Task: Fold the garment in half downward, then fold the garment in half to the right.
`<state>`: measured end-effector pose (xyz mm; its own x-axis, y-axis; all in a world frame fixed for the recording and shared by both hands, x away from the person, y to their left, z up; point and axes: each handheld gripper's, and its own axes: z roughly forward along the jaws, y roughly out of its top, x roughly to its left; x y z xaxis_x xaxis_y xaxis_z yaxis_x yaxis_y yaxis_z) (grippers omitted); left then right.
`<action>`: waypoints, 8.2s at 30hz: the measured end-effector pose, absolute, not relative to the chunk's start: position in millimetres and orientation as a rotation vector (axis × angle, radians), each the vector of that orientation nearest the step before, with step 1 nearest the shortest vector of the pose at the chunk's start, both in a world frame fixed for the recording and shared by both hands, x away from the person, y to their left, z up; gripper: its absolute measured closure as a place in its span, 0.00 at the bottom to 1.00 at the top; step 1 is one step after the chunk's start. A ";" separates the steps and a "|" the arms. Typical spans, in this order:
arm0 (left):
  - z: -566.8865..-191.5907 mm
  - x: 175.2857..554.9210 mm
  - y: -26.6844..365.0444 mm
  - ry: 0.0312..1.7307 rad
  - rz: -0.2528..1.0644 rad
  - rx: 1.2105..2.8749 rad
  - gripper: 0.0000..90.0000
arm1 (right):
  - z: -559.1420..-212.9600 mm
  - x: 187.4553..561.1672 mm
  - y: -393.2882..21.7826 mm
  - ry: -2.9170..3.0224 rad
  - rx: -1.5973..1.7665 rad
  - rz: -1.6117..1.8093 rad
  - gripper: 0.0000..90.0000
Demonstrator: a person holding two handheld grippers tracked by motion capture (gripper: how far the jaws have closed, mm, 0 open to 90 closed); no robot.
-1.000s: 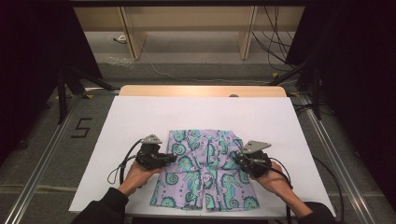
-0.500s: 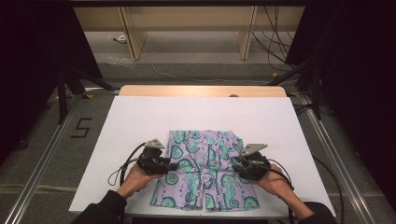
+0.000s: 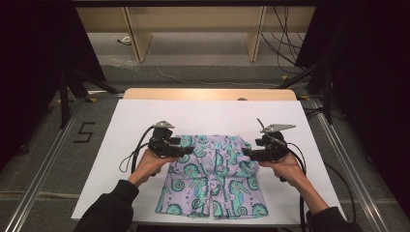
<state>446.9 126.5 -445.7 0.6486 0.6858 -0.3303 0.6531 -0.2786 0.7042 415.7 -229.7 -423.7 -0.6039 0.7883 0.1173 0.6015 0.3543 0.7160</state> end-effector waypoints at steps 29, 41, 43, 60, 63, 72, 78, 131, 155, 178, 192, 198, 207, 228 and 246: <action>-481.0 492.7 88.5 1.098 0.064 2.162 0.88 | -444.1 472.9 -206.0 2.496 1.311 1.004 0.41; -470.0 486.2 94.2 1.037 0.083 2.129 0.95 | -455.7 483.2 -200.6 2.606 1.312 0.958 0.52; -469.6 485.5 95.4 1.031 0.080 2.128 0.95 | -458.4 484.4 -198.5 2.629 1.313 0.943 0.53; -457.7 478.6 106.4 1.005 0.051 2.037 0.95 | -442.5 476.6 -197.9 2.625 1.147 0.998 0.97; -446.6 472.8 110.4 0.983 0.067 1.995 0.95 | -426.7 468.6 -200.7 2.576 1.114 1.069 0.97; -407.4 432.1 117.8 0.863 0.128 1.919 0.95 | -390.1 428.8 -205.5 2.475 1.001 1.197 0.97; -403.3 391.8 119.0 0.770 0.154 1.936 0.95 | -382.7 388.2 -205.8 2.461 0.903 1.230 0.97; -449.5 302.7 152.1 1.043 0.164 2.003 0.25 | -421.5 293.7 -210.7 2.517 0.900 1.266 0.46; -469.0 300.3 147.2 1.351 0.146 2.071 0.00 | -396.4 336.5 -176.2 2.358 0.882 1.345 0.36; -480.0 304.9 147.3 1.356 -0.034 2.112 0.07 | -393.5 373.4 -135.3 2.437 0.843 1.303 0.35; -480.6 309.1 137.6 1.305 -0.007 2.083 0.41 | -393.8 381.6 -128.1 2.453 0.846 1.314 0.37; -481.5 308.8 134.0 1.281 0.031 2.096 0.58 | -395.0 390.3 -120.3 2.464 0.866 1.295 0.37; -483.3 307.8 132.1 1.253 0.046 2.110 0.80 | -398.1 406.8 -105.0 2.502 0.890 1.252 0.37; -483.3 308.5 131.3 1.190 0.047 2.151 0.93 | -410.5 440.0 -76.7 2.597 0.933 1.228 0.36; -483.0 309.3 132.0 1.155 0.046 2.177 0.93 | -421.5 447.5 -68.7 2.642 0.939 1.182 0.36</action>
